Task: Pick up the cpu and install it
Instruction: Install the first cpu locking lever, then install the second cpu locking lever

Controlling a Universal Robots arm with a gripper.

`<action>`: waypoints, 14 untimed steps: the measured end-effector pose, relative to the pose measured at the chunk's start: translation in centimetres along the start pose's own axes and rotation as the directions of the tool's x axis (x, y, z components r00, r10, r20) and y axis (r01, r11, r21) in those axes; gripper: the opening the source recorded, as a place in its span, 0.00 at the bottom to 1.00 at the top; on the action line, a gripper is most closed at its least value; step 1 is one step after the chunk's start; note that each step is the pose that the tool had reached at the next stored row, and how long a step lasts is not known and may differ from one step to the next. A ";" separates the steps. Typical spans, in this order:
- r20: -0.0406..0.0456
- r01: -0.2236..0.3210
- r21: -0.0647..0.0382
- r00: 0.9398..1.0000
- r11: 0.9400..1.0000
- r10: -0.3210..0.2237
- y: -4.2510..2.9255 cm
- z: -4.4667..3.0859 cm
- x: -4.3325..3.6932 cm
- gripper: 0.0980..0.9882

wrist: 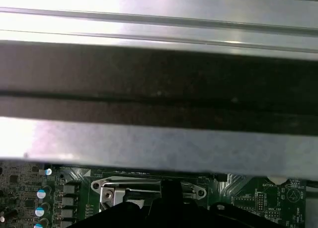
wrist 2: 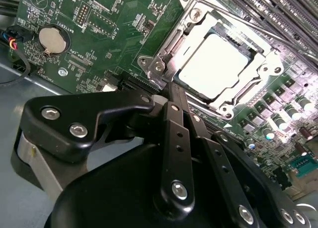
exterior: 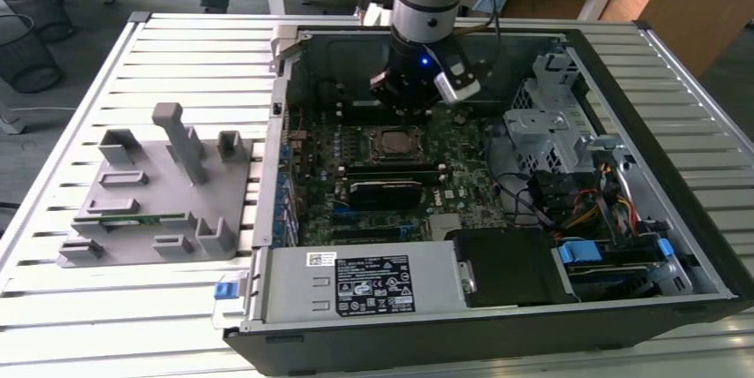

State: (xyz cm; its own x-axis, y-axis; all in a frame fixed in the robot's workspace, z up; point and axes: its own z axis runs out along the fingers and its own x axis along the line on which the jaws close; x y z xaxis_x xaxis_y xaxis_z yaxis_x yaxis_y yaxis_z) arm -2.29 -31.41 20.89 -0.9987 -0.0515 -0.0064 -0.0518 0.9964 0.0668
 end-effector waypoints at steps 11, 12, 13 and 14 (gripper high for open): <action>0.000 0.000 0.000 1.000 1.000 0.000 -0.60 -0.04 0.03 0.01; 0.000 0.000 0.000 1.000 1.000 0.000 -0.70 -0.04 0.04 0.01; 0.000 0.000 0.000 1.000 1.000 0.000 -0.81 -0.05 0.04 0.01; 0.000 0.000 0.000 1.000 1.000 0.000 -0.91 -0.06 0.04 0.01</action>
State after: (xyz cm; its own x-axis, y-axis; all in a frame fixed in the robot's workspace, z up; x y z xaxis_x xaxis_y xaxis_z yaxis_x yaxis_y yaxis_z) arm -2.28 -32.32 20.89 -0.9987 -0.0515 -0.0064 -0.0519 0.9964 0.0668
